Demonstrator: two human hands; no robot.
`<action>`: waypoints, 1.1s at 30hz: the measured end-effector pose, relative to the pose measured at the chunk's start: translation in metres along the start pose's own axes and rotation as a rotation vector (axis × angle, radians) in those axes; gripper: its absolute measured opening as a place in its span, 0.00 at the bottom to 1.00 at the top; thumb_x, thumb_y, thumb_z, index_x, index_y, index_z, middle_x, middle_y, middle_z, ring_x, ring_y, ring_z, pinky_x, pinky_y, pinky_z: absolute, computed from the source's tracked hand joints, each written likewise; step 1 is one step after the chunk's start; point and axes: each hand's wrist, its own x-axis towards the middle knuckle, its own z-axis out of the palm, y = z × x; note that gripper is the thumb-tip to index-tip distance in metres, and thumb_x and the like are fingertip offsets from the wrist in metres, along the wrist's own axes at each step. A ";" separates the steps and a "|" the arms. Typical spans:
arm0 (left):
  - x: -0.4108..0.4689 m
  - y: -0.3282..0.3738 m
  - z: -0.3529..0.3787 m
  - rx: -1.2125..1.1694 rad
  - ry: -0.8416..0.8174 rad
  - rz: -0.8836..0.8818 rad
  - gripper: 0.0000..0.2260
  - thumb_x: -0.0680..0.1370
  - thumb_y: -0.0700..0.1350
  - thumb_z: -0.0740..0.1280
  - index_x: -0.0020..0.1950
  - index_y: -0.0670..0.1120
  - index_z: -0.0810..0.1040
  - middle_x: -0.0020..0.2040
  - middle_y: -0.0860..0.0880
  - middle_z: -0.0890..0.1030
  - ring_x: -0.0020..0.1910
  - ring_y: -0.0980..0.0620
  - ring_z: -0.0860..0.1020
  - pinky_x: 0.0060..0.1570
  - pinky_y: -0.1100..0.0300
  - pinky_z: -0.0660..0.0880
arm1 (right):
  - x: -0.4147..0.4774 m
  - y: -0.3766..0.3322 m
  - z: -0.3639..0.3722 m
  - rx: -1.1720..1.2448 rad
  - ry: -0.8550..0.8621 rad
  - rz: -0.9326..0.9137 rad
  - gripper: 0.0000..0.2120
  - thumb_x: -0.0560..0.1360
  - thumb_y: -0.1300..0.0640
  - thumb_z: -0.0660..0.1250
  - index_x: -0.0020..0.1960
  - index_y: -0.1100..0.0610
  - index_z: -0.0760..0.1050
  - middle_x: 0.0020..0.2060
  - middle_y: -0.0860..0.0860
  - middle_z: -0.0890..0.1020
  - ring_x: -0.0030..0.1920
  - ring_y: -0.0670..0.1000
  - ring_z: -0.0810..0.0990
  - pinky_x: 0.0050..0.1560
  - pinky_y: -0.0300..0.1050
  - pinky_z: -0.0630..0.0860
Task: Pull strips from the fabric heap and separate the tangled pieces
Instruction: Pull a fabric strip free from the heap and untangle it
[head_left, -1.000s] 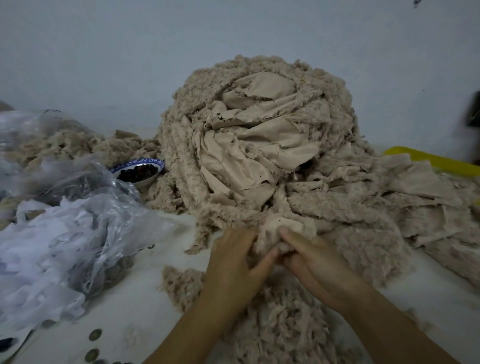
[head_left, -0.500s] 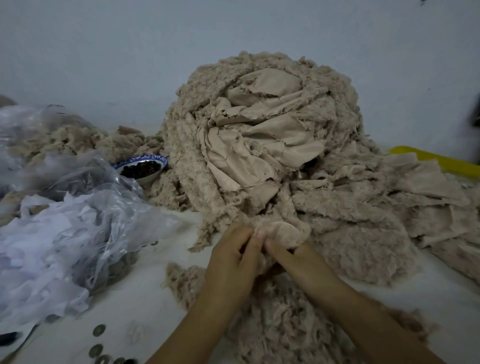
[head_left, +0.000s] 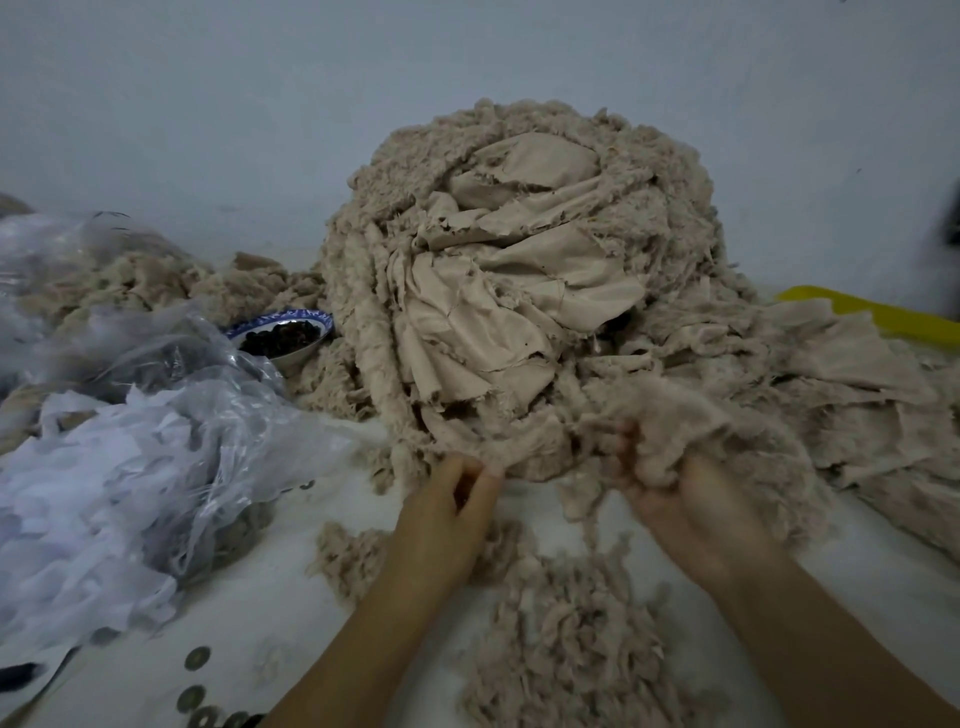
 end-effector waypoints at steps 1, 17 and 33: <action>-0.003 0.004 0.003 -0.037 -0.055 0.038 0.17 0.79 0.66 0.59 0.45 0.56 0.78 0.38 0.60 0.80 0.36 0.63 0.77 0.36 0.72 0.70 | -0.002 0.007 0.002 -0.038 -0.044 0.021 0.19 0.82 0.66 0.57 0.43 0.58 0.85 0.41 0.55 0.83 0.37 0.48 0.82 0.39 0.40 0.81; -0.003 0.022 0.000 -0.919 -0.144 -0.521 0.09 0.79 0.45 0.68 0.51 0.40 0.83 0.43 0.44 0.85 0.39 0.48 0.83 0.36 0.58 0.79 | -0.007 0.034 0.016 -0.278 -0.113 0.133 0.22 0.71 0.49 0.69 0.60 0.62 0.79 0.55 0.56 0.85 0.57 0.53 0.84 0.55 0.46 0.80; -0.003 0.024 0.001 -1.061 -0.363 -0.342 0.22 0.81 0.53 0.63 0.68 0.39 0.76 0.64 0.38 0.80 0.65 0.43 0.78 0.64 0.53 0.76 | -0.012 0.038 0.019 -0.411 -0.296 0.075 0.12 0.81 0.62 0.61 0.58 0.54 0.80 0.53 0.53 0.86 0.56 0.52 0.84 0.51 0.40 0.80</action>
